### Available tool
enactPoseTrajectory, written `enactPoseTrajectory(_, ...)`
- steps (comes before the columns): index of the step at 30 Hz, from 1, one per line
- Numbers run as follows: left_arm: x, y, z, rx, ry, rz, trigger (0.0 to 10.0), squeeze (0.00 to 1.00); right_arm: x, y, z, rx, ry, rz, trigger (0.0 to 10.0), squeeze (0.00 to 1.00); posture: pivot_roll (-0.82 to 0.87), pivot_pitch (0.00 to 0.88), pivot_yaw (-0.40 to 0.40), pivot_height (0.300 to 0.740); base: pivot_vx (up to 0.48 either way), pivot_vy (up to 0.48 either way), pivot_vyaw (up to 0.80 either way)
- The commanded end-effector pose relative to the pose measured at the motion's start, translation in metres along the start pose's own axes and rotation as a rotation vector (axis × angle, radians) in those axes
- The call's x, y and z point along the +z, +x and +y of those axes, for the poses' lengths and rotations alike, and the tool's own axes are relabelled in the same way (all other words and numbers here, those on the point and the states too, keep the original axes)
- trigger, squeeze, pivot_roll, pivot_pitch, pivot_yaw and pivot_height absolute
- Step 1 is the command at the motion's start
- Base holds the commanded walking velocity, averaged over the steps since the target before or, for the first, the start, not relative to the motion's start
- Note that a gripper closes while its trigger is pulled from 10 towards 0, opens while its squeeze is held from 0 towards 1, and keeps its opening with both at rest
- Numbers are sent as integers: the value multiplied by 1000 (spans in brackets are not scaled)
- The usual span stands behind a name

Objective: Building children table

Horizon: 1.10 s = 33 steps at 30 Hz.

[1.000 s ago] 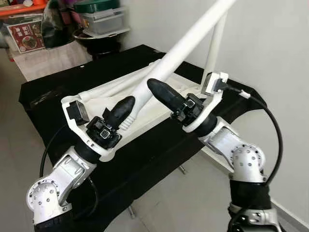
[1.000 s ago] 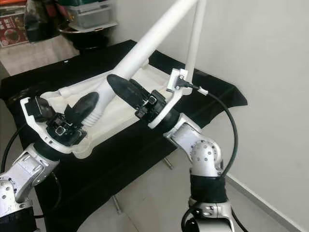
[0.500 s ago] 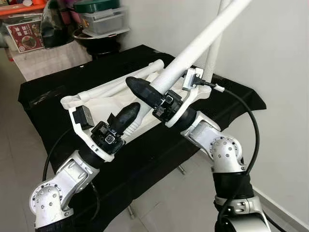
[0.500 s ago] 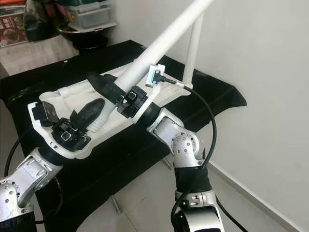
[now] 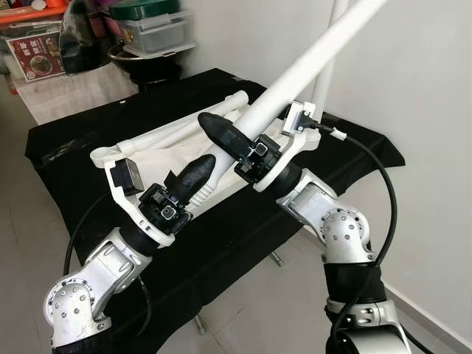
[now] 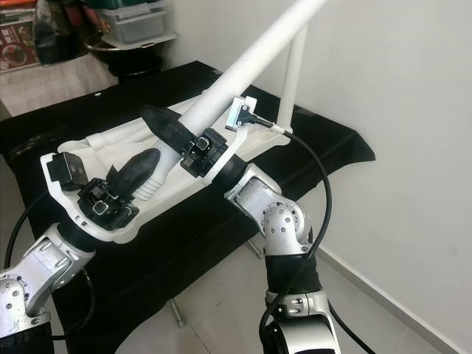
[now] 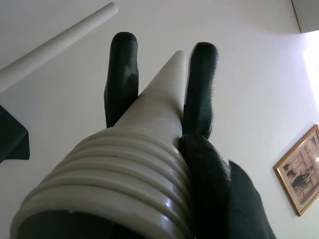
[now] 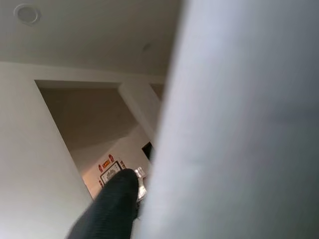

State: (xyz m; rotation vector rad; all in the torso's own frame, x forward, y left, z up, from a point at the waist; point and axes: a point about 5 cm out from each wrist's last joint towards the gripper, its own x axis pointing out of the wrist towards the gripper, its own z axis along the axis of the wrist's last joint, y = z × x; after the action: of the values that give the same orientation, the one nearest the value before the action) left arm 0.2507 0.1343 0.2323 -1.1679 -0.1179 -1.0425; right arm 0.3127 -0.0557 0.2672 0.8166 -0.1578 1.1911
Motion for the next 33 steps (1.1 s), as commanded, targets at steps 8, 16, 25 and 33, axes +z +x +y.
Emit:
enactPoseTrajectory(8, -11, 3, 2, 16, 24, 45, 3255, 0, 6, 11, 8, 29, -5, -43, 0, 0, -34, 3, 20, 740, 0, 0, 0)
enactPoseTrajectory(16, -12, 3, 1, 9, 20, 45, 1451, 0, 7, 11, 7, 31, -3, -50, 0, 0, -33, 0, 17, 740, 0, 0, 0)
enactPoseTrajectory(25, -11, 3, 0, 0, 26, 43, 0, 0, 2, 10, 10, 52, -33, 3, 10000, 0, -34, 0, 17, 740, 0, 0, 0)
enactPoseTrajectory(33, -13, 3, 2, 15, 32, 47, 3529, 0, 1, 8, 19, 126, -34, 7, 0, 0, -34, 0, 20, 740, 0, 0, 0)
